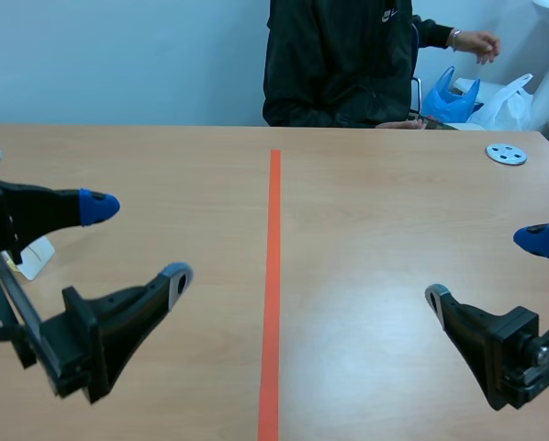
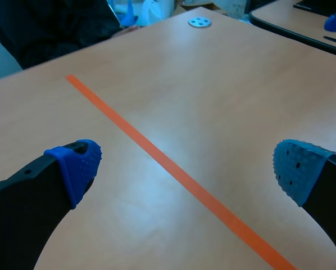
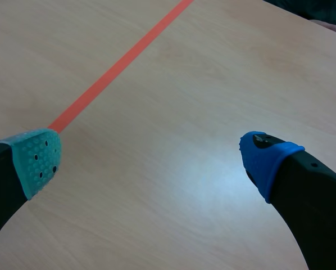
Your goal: Sort the leaf by its shape. The table is split by an orange tape line. A compound leaf with several leaflets goes to the left side, a simple leaf with one blade goes to the right side. Return to the home posture when a red brick is placed on the table.
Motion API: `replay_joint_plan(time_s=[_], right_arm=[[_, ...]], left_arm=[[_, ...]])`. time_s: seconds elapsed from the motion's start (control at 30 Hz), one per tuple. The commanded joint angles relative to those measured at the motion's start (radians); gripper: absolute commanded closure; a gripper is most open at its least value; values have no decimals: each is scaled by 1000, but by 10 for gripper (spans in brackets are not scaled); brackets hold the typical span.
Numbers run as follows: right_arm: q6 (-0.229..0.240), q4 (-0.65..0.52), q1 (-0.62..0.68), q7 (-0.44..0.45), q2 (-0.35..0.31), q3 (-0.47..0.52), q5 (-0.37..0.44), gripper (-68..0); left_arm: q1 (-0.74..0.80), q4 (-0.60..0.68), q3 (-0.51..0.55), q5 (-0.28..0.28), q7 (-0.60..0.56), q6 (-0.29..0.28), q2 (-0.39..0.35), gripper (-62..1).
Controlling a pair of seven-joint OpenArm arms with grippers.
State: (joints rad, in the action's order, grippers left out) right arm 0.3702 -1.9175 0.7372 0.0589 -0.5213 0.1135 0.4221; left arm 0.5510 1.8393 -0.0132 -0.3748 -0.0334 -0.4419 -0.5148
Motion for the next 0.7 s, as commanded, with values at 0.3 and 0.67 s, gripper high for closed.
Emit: replay_joint_plan(time_s=[0.3, 0.67], right_arm=[[-3, -10, -9, 14, -2, 10, 12, -679], [-4, -10, -8, 14, -2, 10, 11, -679]], left_arm=[[83, 20, 4, -11, -6, 9, 45, -623], [83, 20, 4, -10, -5, 10, 71, -623]])
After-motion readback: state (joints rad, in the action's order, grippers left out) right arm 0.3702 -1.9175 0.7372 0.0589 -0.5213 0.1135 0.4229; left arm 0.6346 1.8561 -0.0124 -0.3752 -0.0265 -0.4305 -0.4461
